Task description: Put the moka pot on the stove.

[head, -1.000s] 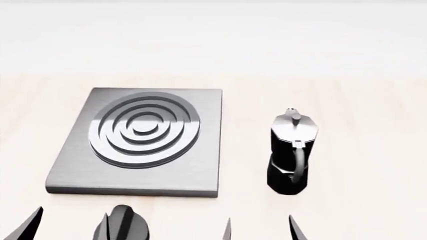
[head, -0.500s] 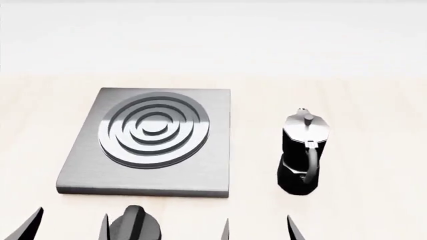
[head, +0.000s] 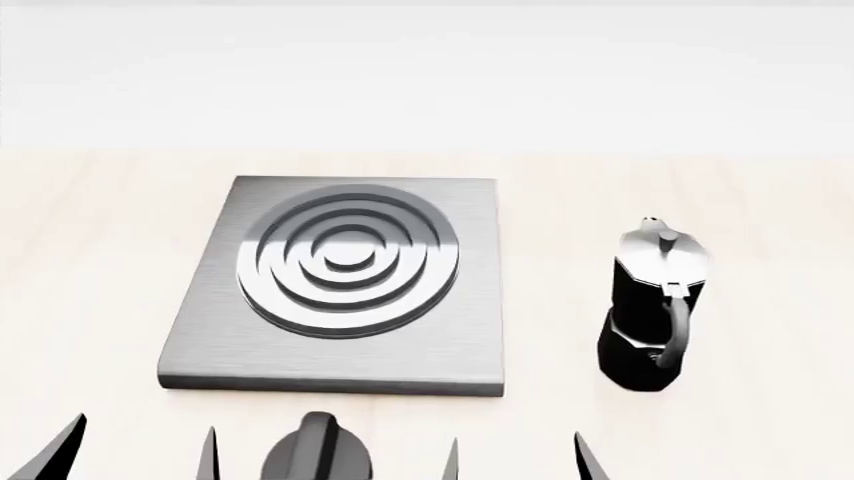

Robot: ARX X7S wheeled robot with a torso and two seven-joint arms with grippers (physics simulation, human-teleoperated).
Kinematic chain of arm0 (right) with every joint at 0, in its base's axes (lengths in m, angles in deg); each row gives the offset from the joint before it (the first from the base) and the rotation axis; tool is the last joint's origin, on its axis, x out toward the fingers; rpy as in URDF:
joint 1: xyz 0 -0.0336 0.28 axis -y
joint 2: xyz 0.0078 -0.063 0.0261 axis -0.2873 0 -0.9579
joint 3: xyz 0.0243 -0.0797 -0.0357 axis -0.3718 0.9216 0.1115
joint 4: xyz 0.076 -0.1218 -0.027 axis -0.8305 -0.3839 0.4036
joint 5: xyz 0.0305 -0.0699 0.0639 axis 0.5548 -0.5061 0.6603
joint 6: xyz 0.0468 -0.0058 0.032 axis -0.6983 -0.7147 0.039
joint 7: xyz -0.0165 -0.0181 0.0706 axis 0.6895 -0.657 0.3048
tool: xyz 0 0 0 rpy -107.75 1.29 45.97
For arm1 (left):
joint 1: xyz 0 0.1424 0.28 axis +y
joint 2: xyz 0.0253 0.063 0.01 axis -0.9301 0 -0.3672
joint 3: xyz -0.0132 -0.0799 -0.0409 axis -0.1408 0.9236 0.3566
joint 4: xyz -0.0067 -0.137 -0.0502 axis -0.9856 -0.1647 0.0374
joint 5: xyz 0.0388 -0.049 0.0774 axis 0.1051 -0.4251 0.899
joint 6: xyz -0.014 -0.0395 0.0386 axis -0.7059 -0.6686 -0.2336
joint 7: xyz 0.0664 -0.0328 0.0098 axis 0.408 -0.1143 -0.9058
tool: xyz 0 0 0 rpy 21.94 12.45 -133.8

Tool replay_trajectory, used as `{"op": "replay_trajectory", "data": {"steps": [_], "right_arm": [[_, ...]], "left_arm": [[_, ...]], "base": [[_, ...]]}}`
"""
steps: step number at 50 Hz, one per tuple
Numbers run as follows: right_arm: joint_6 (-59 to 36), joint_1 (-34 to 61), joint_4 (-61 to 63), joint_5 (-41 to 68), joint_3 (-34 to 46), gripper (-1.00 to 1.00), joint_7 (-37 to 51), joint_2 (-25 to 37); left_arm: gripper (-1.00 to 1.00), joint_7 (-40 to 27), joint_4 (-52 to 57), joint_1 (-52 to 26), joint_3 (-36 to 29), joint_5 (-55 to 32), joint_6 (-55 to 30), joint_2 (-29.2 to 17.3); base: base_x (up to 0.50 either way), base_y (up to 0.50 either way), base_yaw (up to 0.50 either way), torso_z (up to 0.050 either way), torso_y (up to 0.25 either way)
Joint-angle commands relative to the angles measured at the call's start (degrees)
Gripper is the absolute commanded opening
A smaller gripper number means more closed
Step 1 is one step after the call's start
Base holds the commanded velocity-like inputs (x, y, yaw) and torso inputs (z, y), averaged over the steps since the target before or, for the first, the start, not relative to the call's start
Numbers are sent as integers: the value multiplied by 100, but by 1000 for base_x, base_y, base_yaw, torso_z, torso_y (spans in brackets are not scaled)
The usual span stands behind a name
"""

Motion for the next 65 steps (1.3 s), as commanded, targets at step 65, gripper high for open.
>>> {"op": "replay_trajectory", "data": {"steps": [65], "right_arm": [[323, 88, -328, 405, 169, 100, 89, 84]], "left_arm": [[100, -160, -49, -104, -147, -167, -16, -166]], "base": [[0, 114, 0, 0, 0]]}}
